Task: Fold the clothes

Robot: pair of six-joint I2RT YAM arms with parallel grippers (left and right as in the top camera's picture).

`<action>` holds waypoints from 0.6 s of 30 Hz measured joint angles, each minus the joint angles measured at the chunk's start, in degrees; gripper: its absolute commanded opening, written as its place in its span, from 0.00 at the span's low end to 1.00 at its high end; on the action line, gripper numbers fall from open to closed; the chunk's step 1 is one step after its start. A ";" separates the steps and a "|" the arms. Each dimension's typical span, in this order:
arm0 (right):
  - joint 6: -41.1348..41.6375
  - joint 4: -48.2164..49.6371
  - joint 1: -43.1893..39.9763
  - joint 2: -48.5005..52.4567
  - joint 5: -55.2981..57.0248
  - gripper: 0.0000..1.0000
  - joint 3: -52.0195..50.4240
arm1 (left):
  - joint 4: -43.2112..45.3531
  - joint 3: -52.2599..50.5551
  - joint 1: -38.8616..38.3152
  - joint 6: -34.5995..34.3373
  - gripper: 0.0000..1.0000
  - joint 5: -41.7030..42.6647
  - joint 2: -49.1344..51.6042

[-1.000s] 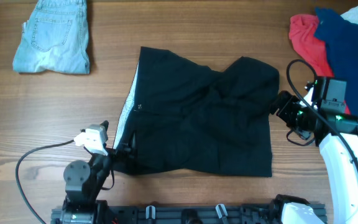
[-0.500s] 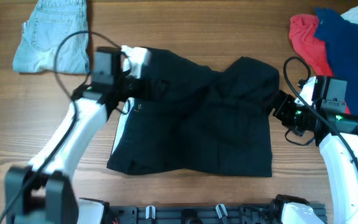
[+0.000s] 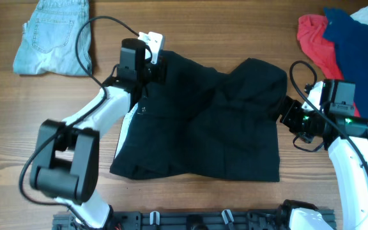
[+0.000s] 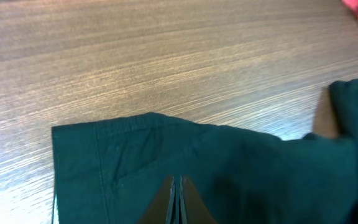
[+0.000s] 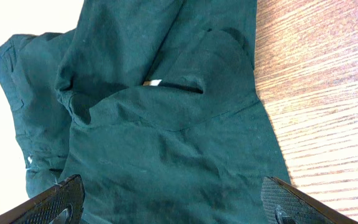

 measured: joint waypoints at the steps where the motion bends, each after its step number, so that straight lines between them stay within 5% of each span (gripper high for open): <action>1: 0.00 -0.02 0.00 0.02 0.00 0.91 0.00 | 1.11 0.02 0.00 -0.02 0.04 -0.22 1.62; 18: 0.00 -0.83 0.00 0.04 0.00 0.87 0.00 | 4.72 1.14 -0.37 -5.64 0.04 -4.87 13.86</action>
